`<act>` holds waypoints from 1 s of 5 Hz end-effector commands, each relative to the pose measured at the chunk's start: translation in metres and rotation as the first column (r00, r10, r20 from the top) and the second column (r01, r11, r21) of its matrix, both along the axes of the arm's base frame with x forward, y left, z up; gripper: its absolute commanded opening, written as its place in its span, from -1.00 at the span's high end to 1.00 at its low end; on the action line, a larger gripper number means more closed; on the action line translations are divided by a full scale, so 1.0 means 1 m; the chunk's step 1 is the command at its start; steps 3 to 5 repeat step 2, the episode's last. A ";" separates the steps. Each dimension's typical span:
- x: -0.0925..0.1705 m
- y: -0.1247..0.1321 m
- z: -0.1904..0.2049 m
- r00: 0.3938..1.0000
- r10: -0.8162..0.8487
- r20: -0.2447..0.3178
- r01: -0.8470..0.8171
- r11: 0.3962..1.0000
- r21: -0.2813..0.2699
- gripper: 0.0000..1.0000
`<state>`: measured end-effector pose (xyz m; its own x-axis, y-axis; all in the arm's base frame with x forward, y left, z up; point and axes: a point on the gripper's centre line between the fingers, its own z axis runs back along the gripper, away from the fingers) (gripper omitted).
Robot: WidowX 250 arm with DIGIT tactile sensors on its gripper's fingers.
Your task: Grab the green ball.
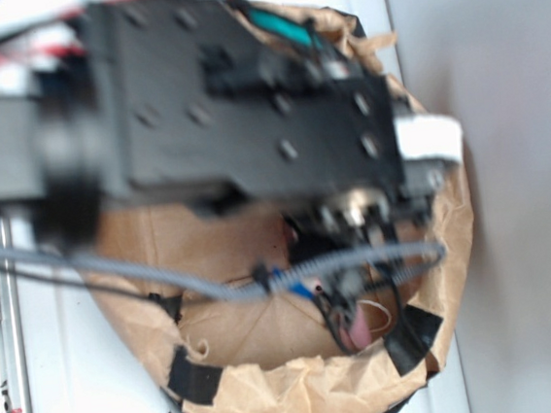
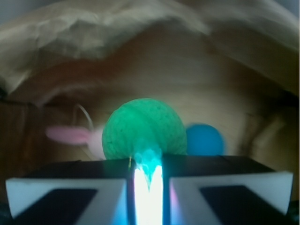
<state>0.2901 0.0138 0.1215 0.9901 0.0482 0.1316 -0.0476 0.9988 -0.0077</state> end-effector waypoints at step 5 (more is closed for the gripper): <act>-0.031 0.012 0.022 1.000 -0.008 -0.013 0.011 0.966 0.258 1.00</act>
